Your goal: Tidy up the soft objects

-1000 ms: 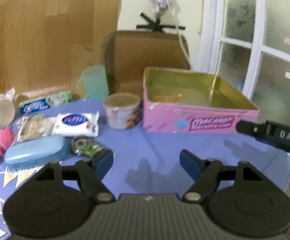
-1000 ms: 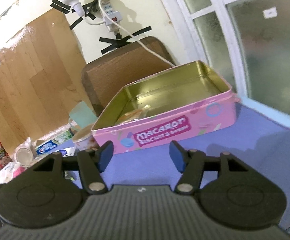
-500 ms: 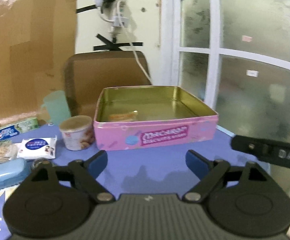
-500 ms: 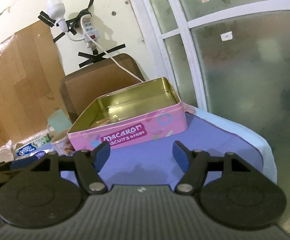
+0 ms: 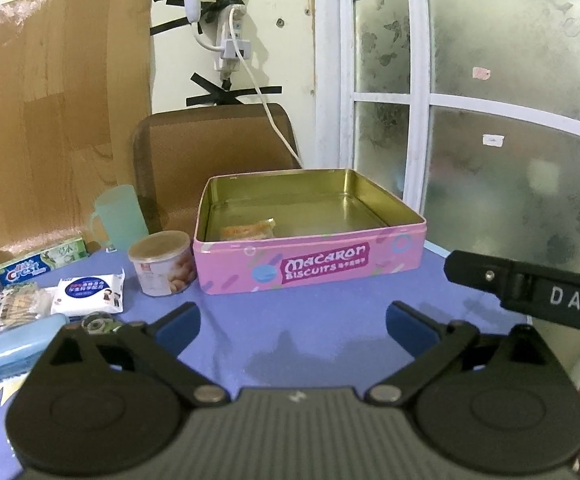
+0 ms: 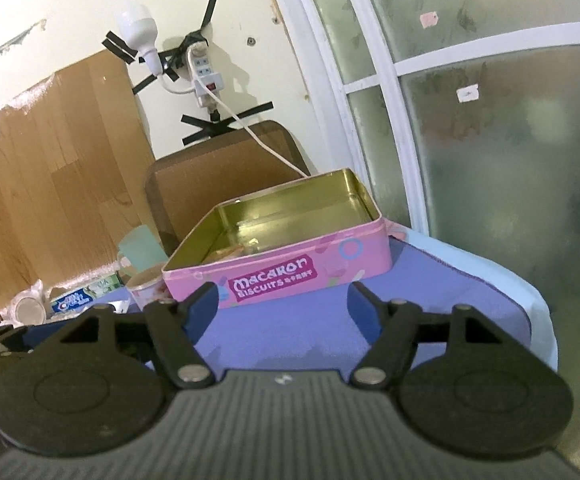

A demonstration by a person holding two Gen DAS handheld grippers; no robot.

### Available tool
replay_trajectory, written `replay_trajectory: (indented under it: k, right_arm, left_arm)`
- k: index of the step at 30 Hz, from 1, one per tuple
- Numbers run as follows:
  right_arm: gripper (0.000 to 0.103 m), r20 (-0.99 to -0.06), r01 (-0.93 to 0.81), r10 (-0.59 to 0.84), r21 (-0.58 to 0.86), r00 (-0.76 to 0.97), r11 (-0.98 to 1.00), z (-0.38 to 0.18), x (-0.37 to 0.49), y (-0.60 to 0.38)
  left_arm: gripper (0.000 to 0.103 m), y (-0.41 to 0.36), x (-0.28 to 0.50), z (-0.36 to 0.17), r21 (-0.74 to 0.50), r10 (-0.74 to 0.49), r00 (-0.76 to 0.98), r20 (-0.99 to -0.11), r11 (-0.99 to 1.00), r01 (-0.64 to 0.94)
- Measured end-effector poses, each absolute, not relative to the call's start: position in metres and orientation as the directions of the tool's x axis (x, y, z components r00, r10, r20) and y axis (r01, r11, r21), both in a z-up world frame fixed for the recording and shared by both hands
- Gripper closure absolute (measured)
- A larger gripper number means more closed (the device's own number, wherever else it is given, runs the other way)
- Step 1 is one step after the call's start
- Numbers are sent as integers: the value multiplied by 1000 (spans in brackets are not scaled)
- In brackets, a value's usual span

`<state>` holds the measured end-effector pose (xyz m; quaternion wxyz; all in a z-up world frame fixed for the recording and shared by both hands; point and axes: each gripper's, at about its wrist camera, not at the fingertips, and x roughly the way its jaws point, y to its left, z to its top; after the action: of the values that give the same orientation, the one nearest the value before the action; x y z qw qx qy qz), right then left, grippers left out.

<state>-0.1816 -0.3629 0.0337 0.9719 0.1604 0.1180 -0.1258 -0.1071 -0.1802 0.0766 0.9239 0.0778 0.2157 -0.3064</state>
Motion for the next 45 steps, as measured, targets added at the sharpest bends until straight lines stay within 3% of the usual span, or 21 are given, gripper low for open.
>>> replay_trajectory:
  k: [15, 20, 29, 45]
  right_arm:
    - [16, -224, 262, -199, 304, 954, 916, 38, -212, -359]
    - [16, -224, 243, -174, 334, 959, 911, 35, -224, -363]
    - [16, -216, 145, -76, 322, 973, 936, 33, -223, -345]
    - [17, -218, 155, -85, 331, 972, 931, 32, -227, -343]
  left_arm:
    - [0, -172, -125, 86, -14, -506, 732, -456, 827, 562]
    - [0, -171, -140, 83, -13, -503, 723, -475, 825, 565]
    - [0, -148, -159, 89, 9, -465, 772, -432, 854, 520]
    - [0, -152, -160, 84, 7, -484, 753, -445, 839, 544]
